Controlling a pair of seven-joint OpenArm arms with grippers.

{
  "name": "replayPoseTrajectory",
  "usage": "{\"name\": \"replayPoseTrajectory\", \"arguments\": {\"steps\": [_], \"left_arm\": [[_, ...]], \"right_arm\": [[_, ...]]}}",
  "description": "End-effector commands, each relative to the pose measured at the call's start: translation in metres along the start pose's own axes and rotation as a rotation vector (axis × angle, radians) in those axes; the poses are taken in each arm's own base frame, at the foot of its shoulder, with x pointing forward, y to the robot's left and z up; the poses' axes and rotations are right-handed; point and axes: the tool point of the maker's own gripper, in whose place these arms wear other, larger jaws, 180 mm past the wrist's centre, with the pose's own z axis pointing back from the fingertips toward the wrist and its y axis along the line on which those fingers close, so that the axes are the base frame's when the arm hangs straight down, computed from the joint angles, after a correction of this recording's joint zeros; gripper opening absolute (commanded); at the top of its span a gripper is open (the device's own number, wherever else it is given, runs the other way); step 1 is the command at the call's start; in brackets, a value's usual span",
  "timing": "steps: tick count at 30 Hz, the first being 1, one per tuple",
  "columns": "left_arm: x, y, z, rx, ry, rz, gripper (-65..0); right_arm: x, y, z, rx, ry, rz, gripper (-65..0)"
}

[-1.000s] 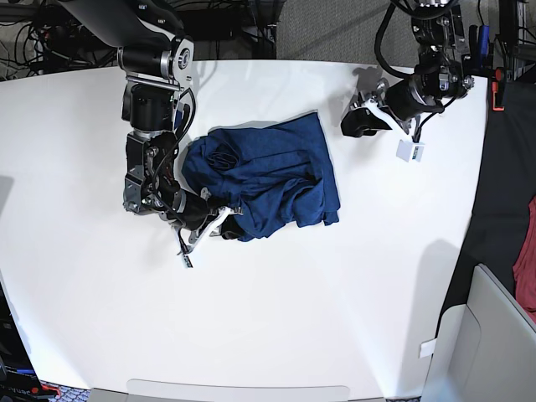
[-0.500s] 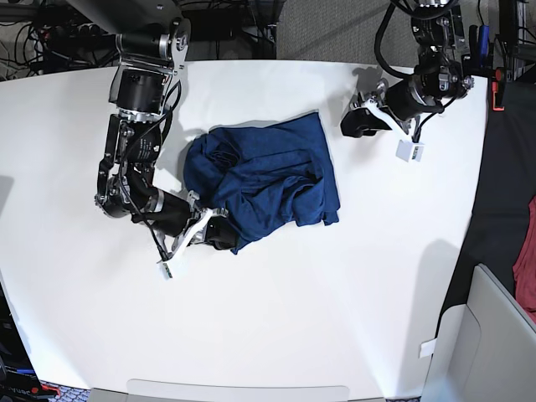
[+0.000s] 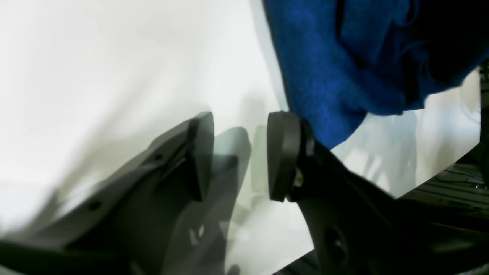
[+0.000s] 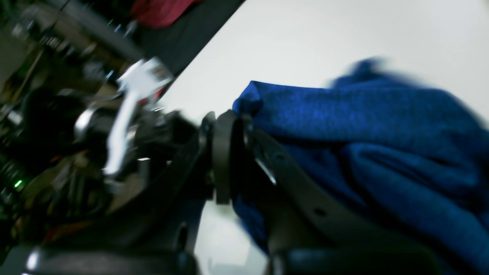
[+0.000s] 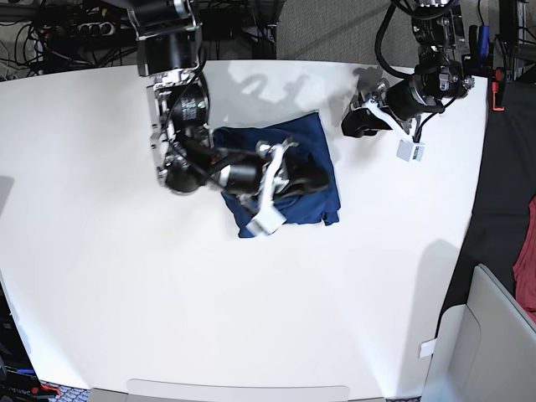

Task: Fold the T-shirt properly
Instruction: 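Press the right gripper across the folded shirt to square it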

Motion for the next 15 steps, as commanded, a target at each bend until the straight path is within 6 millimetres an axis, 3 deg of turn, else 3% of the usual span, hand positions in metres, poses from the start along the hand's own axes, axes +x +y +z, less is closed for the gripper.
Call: {"name": "replayPoseTrajectory", "arguments": {"steps": [1,8,13,15], "left_arm": [[0.012,-0.003,0.004,-0.014,-0.037,-0.012,-42.2],[0.013,-0.001,0.006,-0.007,-0.045,-0.01,-42.2],[0.021,0.013,0.016,0.03,-0.076,0.01,-42.2],[0.022,0.016,0.018,0.038,-0.082,0.015,-42.2]], "right_arm": [[0.029,0.02,-0.006,0.059,-0.075,0.052,-63.2],[0.018,0.053,-0.032,0.149,0.007,0.116,-63.1],[-0.011,0.038,-0.038,0.085,0.139,0.136,-62.5],[-0.018,0.029,-0.036,0.051,0.176,0.148,-57.8]]}}
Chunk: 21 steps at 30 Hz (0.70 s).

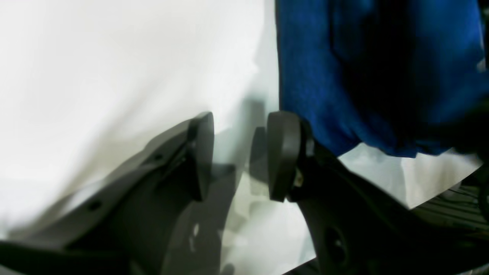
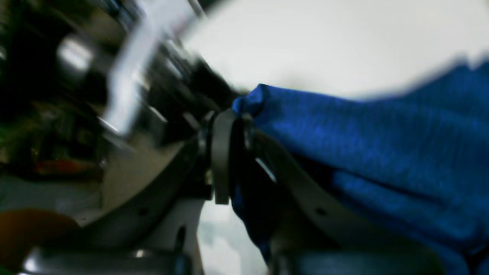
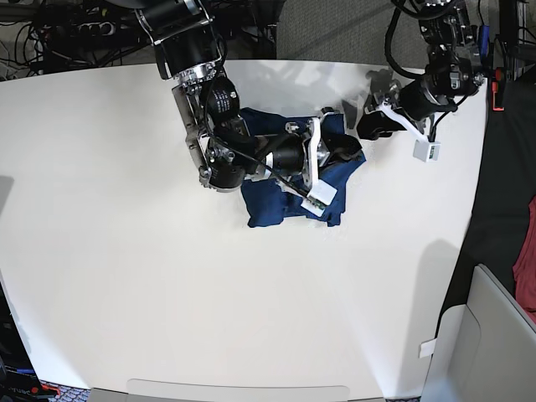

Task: Fold the T-shirt properly
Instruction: 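Press the right gripper across the folded shirt to square it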

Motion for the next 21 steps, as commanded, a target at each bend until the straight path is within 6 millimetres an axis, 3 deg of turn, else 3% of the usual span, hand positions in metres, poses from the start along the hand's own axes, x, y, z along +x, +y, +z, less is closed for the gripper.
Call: {"name": "replayPoseTrajectory", "arguments": {"steps": [1,5,9,14,21], "left_arm": [[0.012,-0.004,0.004,-0.015,-0.037,-0.016,-42.2],[0.013,-0.004,0.005,-0.014,-0.038,-0.015,-42.2],[0.016,-0.006,0.006,-0.015,-0.045,-0.026,-42.2],[0.025,-0.02,0.016,-0.025,-0.08,-0.08,-42.2],[0.041,-0.045,0.031,-0.051,-0.121,-0.193,-41.9]], "right_arm": [[0.021,0.002,0.005,0.007,-0.056,0.037,-53.6],[0.017,-0.002,0.007,-0.008,-0.009,0.057,-41.4],[0.027,0.005,0.009,-0.004,0.006,0.117,-41.1],[0.062,0.008,0.034,-0.057,-0.092,0.202,-41.1],[0.077,-0.063,0.111,-0.273,-0.293,0.061,-41.1]]}}
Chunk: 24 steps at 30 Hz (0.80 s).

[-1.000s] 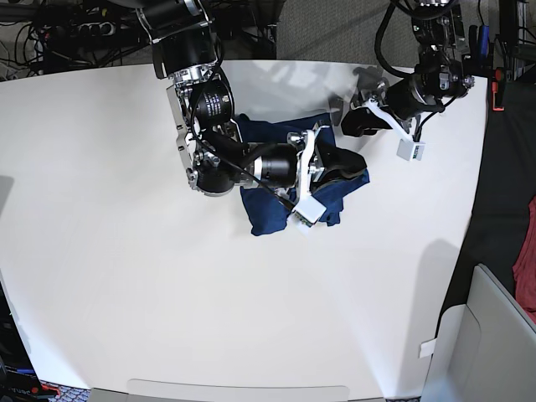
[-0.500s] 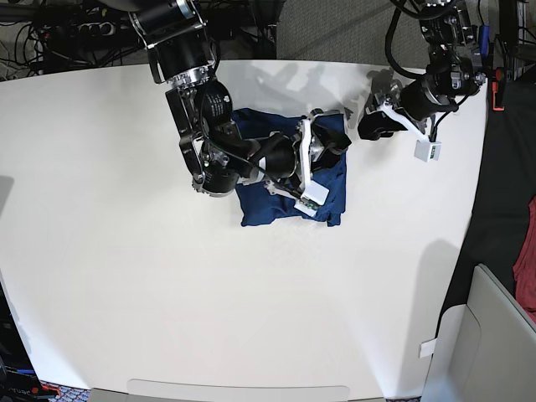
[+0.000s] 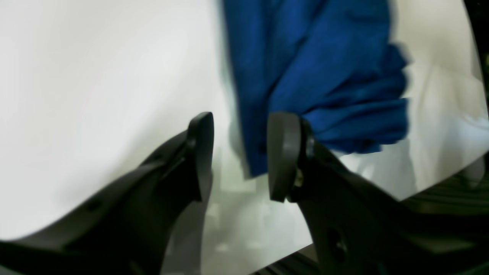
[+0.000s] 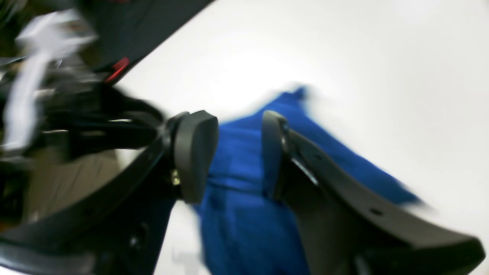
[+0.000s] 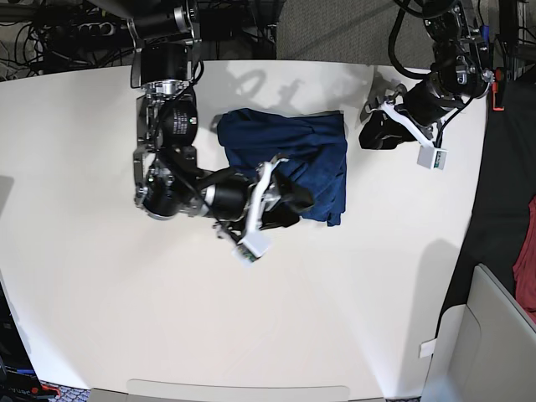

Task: Fold the T-shirt properly
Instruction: 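Press the right gripper across the folded shirt to square it, then grasp the shirt side with the left gripper and tuck it under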

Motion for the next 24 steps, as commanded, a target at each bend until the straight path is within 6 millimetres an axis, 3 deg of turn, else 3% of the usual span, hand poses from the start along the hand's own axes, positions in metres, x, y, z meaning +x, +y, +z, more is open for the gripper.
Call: {"name": "replayPoseTrajectory", "arguments": {"steps": [1,4,7,13,19,24], "left_arm": [[0.008,-0.009,0.001,-0.026,-0.026,-0.023,-41.9],[0.006,-0.016,-0.003,-0.048,-0.015,-0.032,-41.9],[0.006,-0.025,-0.007,-0.071,-0.013,-0.04,-41.5],[0.021,-0.036,-0.024,-0.113,-0.025,-0.06,-39.8],[0.031,-0.045,-0.024,-0.133,-0.048,-0.082,-39.7],[0.024,-0.074,-0.039,-0.213,-0.001,-0.135,-39.6]], "right_arm": [[0.025,-0.01,0.013,-0.02,-0.089,0.021,-41.1],[0.017,-0.044,0.04,-0.115,-0.089,0.006,-41.1],[0.01,-0.06,0.055,-0.164,-0.074,0.001,-41.1],[-0.013,-0.067,0.064,-0.19,-0.04,-0.036,-41.1],[-0.02,-0.066,0.064,-0.192,-0.038,-0.053,-41.1],[-0.02,-0.07,0.068,-0.204,-0.043,-0.058,-41.1]]}}
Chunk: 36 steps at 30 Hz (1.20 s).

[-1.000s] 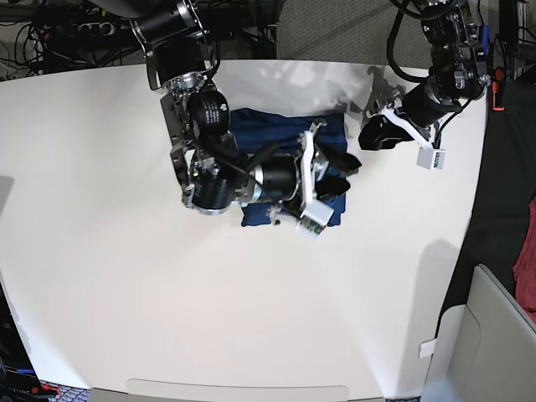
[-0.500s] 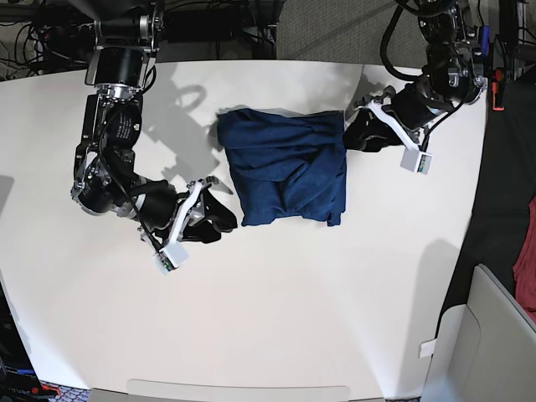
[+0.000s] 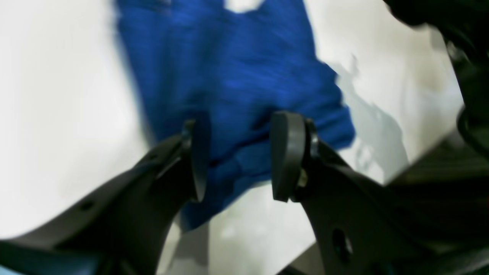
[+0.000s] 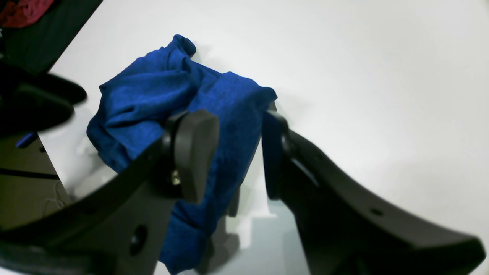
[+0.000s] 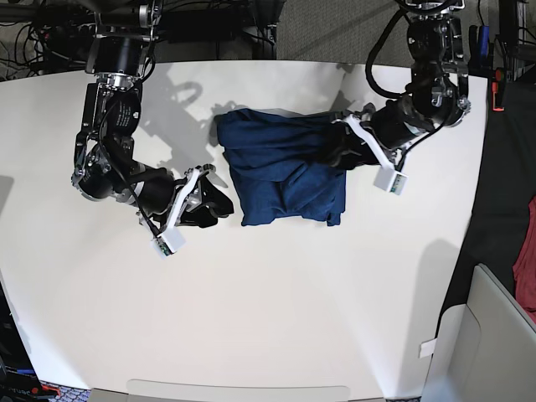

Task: Fold the T-shirt properly
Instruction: 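Grasp the shirt side with the left gripper and tuck it under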

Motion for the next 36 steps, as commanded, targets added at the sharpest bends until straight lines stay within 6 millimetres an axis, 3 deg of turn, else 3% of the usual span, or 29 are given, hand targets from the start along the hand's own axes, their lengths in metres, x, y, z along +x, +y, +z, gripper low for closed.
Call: {"name": "replayPoseTrajectory", "arguments": {"steps": [1,6,10,16,19,29,36], "left_arm": [[0.014,-0.01,0.0,-0.034,-0.043,-0.027,-39.6],[0.015,-0.013,-0.004,-0.045,-0.044,-0.032,-39.6],[0.032,-0.013,-0.004,-0.043,-0.075,-0.057,-39.9],[0.057,0.004,0.003,0.022,-0.128,-0.091,-39.7],[0.054,0.011,0.0,0.073,-0.097,-0.132,-39.5],[0.03,-0.008,-0.028,0.111,0.005,-0.33,-39.5],[0.039,-0.004,-0.03,0.157,-0.023,-0.392,-39.6]], "right_arm": [[0.02,-0.003,0.006,-0.003,-0.066,0.016,-41.1],[0.019,-0.006,0.009,-0.011,-0.071,0.006,-41.1],[0.014,-0.008,0.01,-0.018,-0.068,-0.008,-41.1],[0.01,-0.017,0.018,-0.045,-0.079,-0.035,-41.1],[0.01,-0.017,0.018,-0.046,-0.079,-0.037,-41.1],[0.011,-0.015,0.016,-0.04,-0.085,-0.04,-41.1],[0.01,-0.015,0.016,-0.039,-0.083,-0.042,-41.1]]}}
